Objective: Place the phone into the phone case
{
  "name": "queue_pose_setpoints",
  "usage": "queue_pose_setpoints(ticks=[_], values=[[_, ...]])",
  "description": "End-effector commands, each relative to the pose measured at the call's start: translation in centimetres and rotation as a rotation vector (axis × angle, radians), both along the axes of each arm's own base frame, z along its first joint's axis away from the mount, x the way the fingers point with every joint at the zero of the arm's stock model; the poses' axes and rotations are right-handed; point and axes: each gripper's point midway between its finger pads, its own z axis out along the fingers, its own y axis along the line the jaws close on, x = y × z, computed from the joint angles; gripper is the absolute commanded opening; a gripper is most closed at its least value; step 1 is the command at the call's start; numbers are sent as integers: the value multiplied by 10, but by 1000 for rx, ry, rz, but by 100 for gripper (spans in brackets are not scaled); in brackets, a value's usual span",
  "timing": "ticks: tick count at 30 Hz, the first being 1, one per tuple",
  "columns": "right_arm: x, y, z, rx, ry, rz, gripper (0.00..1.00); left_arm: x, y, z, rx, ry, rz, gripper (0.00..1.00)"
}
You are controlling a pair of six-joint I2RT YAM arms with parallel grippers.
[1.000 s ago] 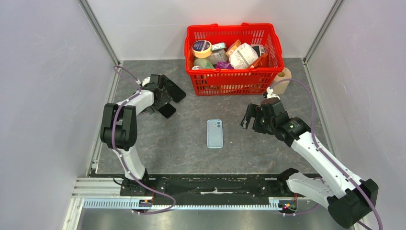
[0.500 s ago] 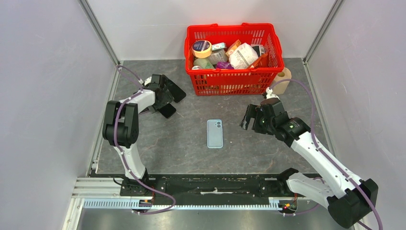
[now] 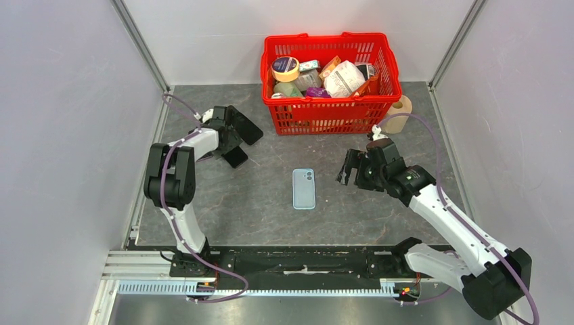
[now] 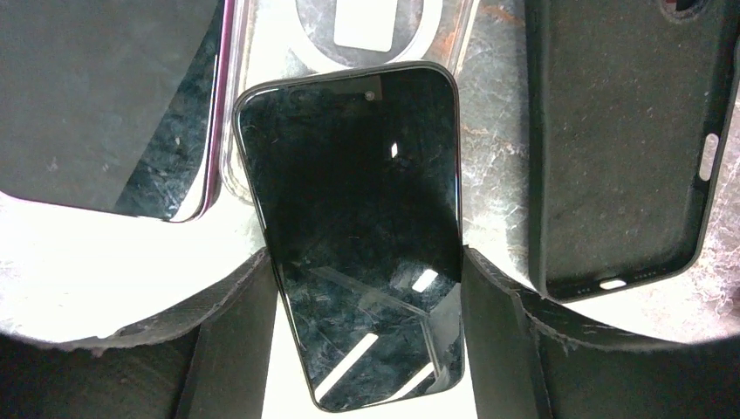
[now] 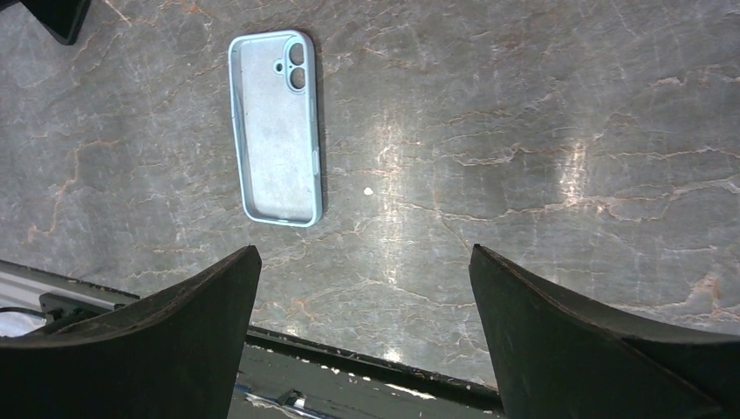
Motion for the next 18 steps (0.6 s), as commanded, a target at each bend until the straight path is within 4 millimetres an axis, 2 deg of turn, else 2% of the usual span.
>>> queue_pose_setpoints(ticks=[1, 10, 18], values=[[5, 13, 4, 49, -25, 51, 97, -28, -15, -6, -57, 33, -21, 35], [5, 45, 8, 180, -26, 164, 97, -69, -49, 10, -155, -13, -122, 30], [7, 75, 9, 309, -20, 267, 92, -104, -96, 21, -283, -56, -278, 29]])
